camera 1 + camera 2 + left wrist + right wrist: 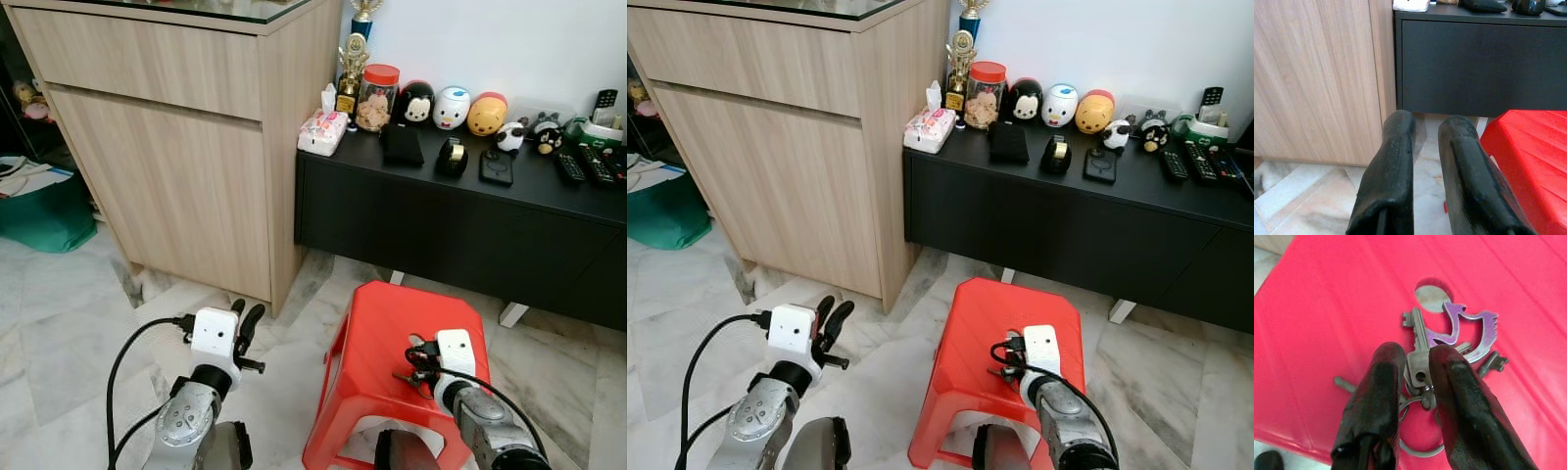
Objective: Hang keys on a hook
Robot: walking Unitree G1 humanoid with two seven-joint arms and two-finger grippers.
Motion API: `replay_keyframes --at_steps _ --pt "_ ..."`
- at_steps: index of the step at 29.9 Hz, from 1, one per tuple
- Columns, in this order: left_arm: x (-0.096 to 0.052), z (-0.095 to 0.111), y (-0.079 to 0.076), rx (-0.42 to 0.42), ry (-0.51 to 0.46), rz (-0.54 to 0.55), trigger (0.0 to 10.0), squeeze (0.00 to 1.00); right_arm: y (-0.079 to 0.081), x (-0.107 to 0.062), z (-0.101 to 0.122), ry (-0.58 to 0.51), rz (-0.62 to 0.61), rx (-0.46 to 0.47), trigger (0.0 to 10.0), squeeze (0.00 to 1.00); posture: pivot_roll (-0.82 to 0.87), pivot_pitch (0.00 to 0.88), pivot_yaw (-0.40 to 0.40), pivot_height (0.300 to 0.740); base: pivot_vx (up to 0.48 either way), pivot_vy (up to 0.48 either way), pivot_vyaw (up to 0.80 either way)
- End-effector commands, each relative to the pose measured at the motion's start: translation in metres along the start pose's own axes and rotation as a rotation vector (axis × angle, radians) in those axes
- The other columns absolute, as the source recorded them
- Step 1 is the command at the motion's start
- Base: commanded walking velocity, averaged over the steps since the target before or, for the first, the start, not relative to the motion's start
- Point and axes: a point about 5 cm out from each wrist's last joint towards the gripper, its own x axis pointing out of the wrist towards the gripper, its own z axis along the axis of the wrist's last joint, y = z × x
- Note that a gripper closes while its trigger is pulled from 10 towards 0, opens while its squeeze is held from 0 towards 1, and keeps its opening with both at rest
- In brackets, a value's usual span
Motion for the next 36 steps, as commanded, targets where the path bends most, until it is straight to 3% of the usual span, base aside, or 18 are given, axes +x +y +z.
replay_keyframes --at_steps 1,36 --pt "-0.001 0.0 -0.003 0.005 0.01 -0.011 10.0 0.0 -0.002 0.0 0.001 0.005 -0.007 0.019 10.0 0.0 -0.01 0.0 -0.083 0.591 0.0 0.0 0.0" --pt "-0.002 -0.001 -0.001 0.017 0.029 -0.022 10.0 0.0 0.001 -0.001 -0.018 0.095 -0.021 0.083 10.0 0.0 0.0 0.0 -0.072 0.591 0.0 0.0 0.0"
